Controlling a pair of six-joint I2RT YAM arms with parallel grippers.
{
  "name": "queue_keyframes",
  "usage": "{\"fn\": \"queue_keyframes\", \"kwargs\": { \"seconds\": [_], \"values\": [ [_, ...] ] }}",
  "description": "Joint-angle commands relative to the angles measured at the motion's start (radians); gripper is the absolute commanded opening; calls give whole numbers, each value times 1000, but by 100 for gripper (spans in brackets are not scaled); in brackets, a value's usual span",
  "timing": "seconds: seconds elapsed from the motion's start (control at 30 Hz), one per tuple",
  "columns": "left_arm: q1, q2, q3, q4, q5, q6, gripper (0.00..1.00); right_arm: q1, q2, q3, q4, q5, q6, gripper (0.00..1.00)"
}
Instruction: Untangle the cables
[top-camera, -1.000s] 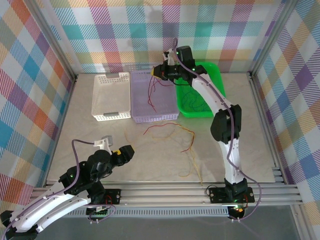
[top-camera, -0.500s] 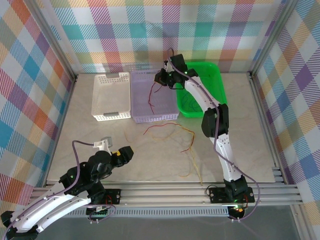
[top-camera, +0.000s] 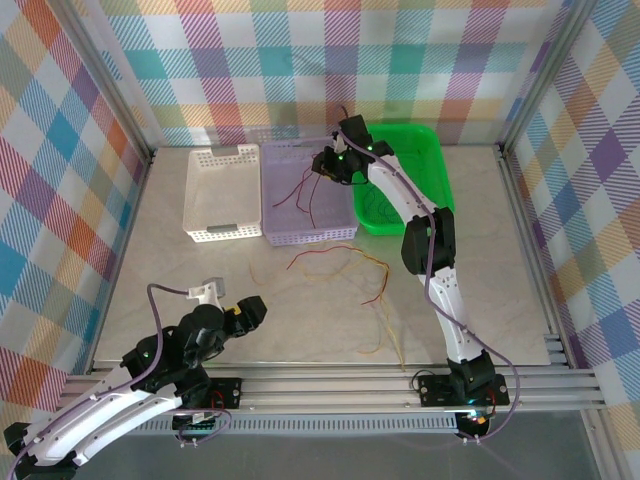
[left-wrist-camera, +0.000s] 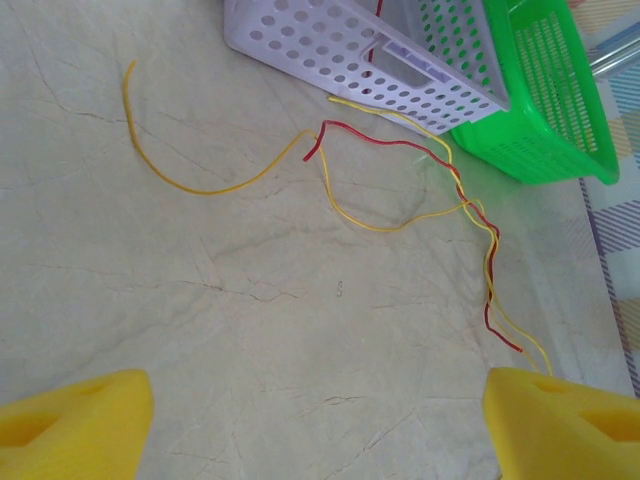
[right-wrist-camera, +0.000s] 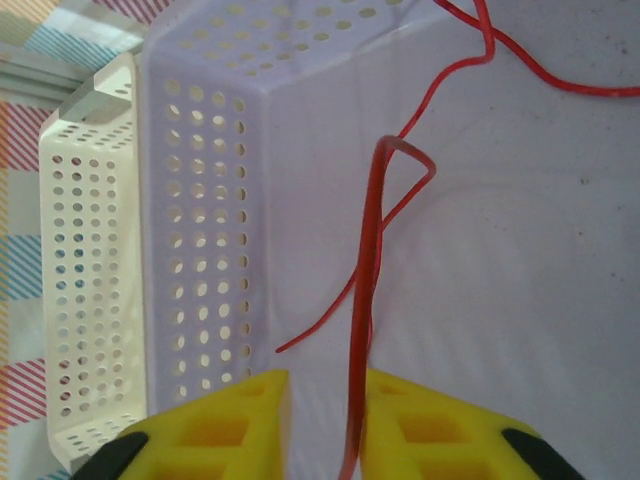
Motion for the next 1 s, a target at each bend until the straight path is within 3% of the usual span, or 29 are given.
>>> {"fn": "queue_keyframes", "kwargs": {
  "seconds": [0.0, 0.3, 0.5, 0.63, 0.83, 0.97],
  "values": [
    [10, -11, -8, -18, -18, -12, 85, 7, -63, 30, -58, 10, -41, 37],
    [10, -14, -7, -17, -9, -21, 86, 7, -216, -20, -143, 99, -141, 58],
    [10, -15, 1, -33, 1, -23, 85, 6, -367, -113, -235, 151, -238, 61],
    [10, -14, -14, -25, 9, -32, 86, 5, -591, -402, -162, 170, -296, 64],
    [9, 19, -39, 20, 31, -40, 86, 6, -1000, -978, 15, 238, -318, 67],
    [9, 63, -37, 45, 46, -37, 86, 5, -1193, -1279, 94, 211, -319, 69]
  ]
}}
